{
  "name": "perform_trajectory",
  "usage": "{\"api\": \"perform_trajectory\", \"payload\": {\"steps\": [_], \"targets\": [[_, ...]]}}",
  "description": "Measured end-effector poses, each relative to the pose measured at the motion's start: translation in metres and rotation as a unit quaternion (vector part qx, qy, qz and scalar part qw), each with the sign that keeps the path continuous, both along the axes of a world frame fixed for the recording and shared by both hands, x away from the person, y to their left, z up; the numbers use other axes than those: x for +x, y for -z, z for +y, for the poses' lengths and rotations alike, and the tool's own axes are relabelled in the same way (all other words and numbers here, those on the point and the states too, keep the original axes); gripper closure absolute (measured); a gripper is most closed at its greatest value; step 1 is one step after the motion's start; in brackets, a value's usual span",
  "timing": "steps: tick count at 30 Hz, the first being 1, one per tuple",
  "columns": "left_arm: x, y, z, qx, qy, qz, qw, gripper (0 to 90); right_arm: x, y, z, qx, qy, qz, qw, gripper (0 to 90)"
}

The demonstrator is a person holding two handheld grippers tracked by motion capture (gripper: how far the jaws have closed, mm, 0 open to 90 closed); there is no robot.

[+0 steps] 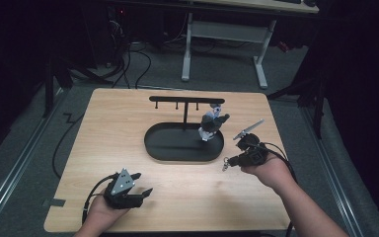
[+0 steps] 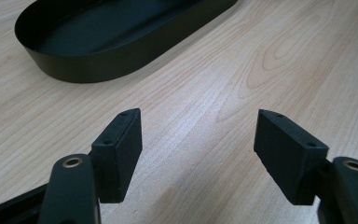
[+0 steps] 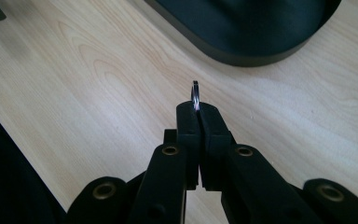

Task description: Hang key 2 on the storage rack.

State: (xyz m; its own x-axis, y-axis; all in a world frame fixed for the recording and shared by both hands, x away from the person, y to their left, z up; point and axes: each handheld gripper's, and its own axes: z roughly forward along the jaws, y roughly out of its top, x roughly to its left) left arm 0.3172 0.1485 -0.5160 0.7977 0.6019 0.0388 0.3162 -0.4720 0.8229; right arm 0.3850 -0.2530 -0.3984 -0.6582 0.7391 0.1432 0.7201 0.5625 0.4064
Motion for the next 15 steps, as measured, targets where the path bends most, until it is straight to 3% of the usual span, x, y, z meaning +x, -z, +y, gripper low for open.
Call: {"api": "perform_trajectory", "payload": {"steps": [15], "targets": [[-0.004,-0.002,0.001,0.002,-0.003,-0.004,1.0,33.1,0.035,-0.016,0.028,0.005,-0.01,-0.007,0.9999,89.1]]}}
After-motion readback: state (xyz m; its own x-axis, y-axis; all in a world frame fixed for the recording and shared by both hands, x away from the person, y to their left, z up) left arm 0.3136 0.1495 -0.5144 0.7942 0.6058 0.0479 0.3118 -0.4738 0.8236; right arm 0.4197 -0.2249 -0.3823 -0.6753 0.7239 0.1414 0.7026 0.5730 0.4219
